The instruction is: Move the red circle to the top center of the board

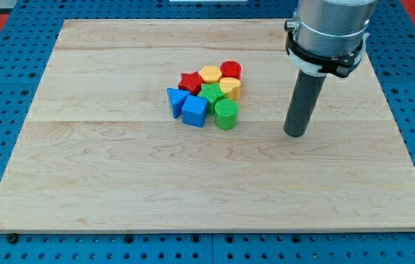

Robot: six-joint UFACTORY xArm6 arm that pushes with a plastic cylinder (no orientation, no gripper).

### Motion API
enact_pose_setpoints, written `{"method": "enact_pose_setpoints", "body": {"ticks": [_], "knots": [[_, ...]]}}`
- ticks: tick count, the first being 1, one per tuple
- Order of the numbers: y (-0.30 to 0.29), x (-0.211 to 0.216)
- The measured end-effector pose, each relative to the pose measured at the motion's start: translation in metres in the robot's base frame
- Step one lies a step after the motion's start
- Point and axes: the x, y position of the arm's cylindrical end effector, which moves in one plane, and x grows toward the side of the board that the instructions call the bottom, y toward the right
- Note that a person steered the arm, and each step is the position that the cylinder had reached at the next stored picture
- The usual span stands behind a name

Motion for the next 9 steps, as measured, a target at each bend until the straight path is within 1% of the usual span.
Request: {"method": "enact_pose_setpoints", "body": {"ticks": [3, 7, 8, 9], "knots": [[0.001, 0.000], [0.020, 0.000], [0.019, 0.000], [-0.002, -0.002]]}}
